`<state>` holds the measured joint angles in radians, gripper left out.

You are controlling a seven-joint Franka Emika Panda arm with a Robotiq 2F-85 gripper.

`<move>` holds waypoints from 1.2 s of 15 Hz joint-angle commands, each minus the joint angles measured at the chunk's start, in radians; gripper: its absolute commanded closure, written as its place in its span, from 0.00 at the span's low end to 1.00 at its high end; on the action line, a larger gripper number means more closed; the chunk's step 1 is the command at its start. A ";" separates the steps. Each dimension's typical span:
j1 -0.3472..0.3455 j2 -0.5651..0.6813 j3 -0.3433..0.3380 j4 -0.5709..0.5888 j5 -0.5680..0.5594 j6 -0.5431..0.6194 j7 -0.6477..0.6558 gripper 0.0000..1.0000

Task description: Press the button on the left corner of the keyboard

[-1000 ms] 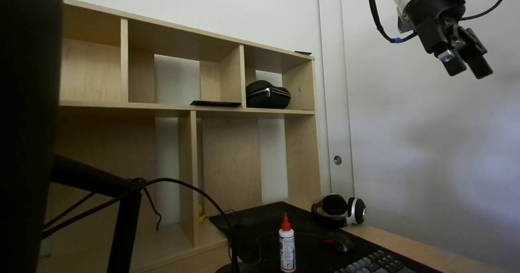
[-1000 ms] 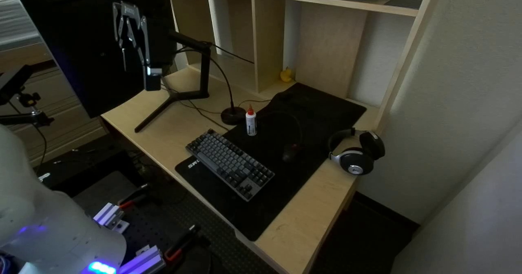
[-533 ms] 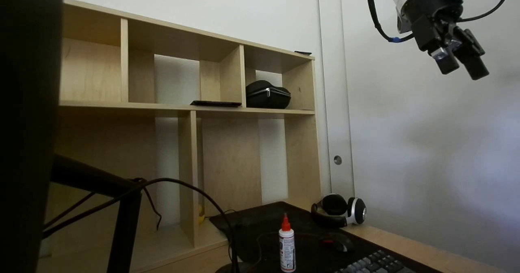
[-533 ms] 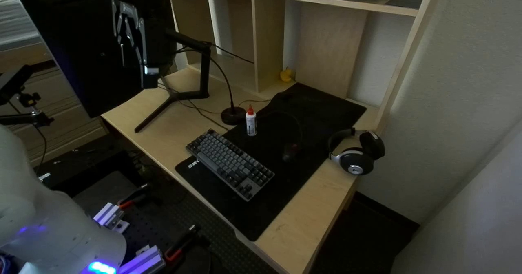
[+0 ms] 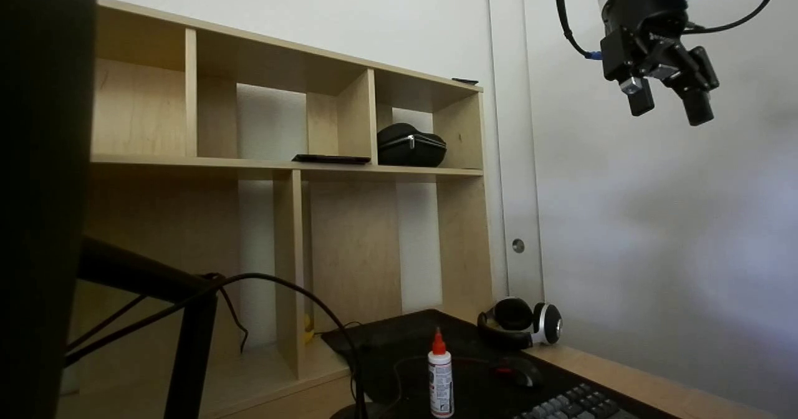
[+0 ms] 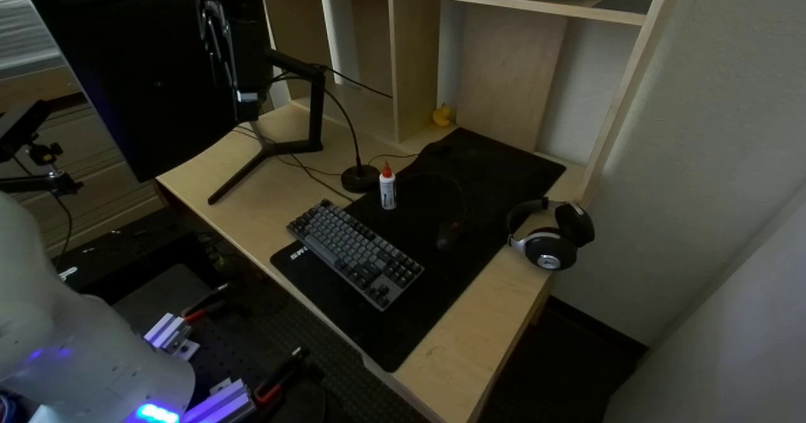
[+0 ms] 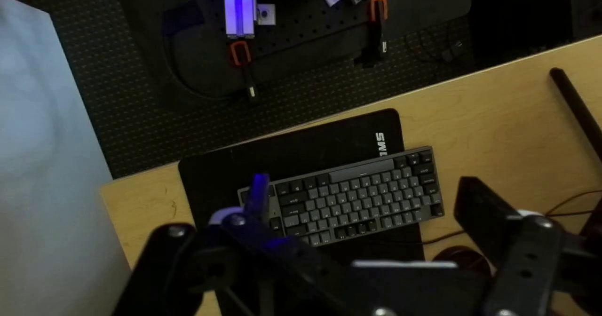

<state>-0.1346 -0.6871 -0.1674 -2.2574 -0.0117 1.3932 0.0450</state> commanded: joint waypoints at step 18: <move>-0.033 -0.184 0.115 -0.337 0.010 0.480 0.197 0.00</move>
<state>-0.1419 -0.7620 -0.1219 -2.4034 -0.0154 1.7277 0.1589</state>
